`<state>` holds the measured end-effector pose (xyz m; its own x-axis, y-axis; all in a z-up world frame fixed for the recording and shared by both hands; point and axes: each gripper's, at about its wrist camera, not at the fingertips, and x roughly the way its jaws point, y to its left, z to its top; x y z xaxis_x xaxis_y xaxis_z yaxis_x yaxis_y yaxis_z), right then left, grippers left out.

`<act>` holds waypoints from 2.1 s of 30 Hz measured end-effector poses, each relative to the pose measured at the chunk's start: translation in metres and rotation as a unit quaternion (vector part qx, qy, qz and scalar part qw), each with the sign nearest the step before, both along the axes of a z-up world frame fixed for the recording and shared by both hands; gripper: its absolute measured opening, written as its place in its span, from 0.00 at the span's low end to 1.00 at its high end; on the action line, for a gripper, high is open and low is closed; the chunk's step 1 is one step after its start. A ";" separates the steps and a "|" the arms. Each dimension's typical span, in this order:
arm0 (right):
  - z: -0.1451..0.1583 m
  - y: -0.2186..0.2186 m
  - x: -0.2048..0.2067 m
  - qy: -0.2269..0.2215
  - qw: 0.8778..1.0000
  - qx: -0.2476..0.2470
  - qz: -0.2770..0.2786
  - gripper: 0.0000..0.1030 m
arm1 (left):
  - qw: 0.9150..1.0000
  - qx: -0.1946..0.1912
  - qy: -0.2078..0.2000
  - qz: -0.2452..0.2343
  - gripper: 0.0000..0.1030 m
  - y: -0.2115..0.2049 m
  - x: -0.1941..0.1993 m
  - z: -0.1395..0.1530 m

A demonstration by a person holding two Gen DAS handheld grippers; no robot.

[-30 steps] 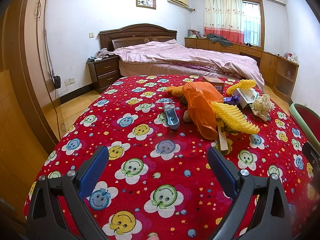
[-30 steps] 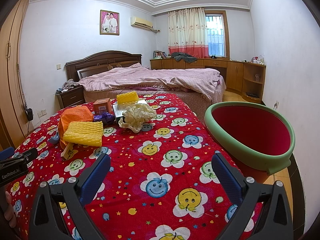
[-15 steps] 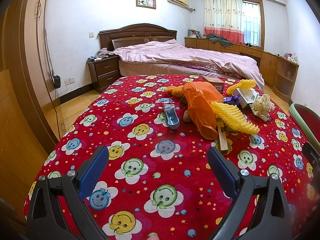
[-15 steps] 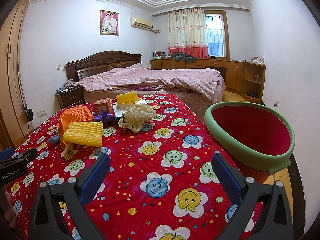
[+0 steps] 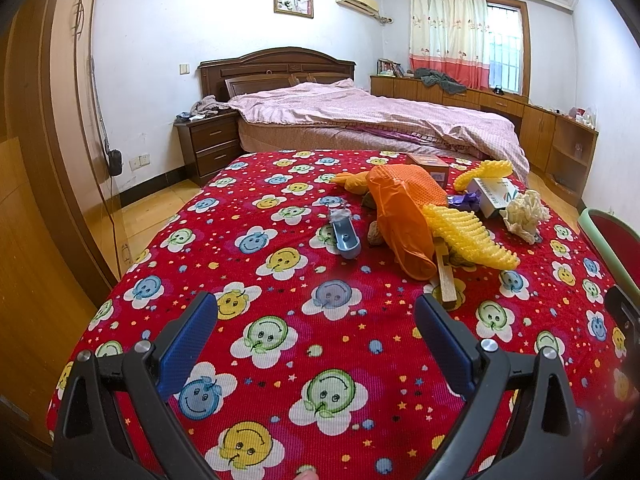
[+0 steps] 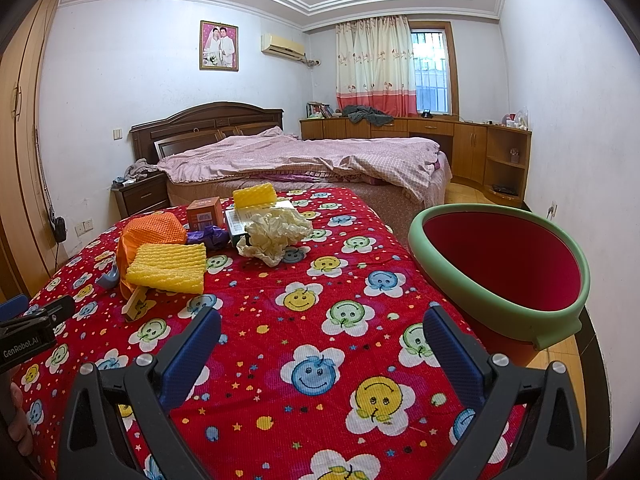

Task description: Collect trash

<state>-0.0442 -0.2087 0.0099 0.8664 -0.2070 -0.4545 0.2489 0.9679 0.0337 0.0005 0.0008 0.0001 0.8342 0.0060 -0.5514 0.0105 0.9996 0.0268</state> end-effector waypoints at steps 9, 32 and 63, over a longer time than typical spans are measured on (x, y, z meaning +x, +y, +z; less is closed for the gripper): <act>0.001 0.000 0.005 0.012 1.000 0.001 0.004 1.00 | 1.000 0.013 -0.006 0.005 0.95 0.006 0.004 0.007; 0.032 -0.023 0.074 0.083 0.993 0.069 0.051 1.00 | 0.992 0.008 0.124 -0.026 0.76 -0.004 0.106 -0.004; -0.014 -0.029 0.181 0.190 0.976 0.104 0.001 0.71 | 0.988 -0.035 0.152 -0.016 0.32 0.013 0.132 -0.021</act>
<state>0.1373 -0.2374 -0.0044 0.6275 -0.0747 -0.7750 0.2800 0.9505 0.1350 0.1322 0.0137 -0.0207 0.6291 -0.0654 -0.7745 0.0391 0.9979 -0.0526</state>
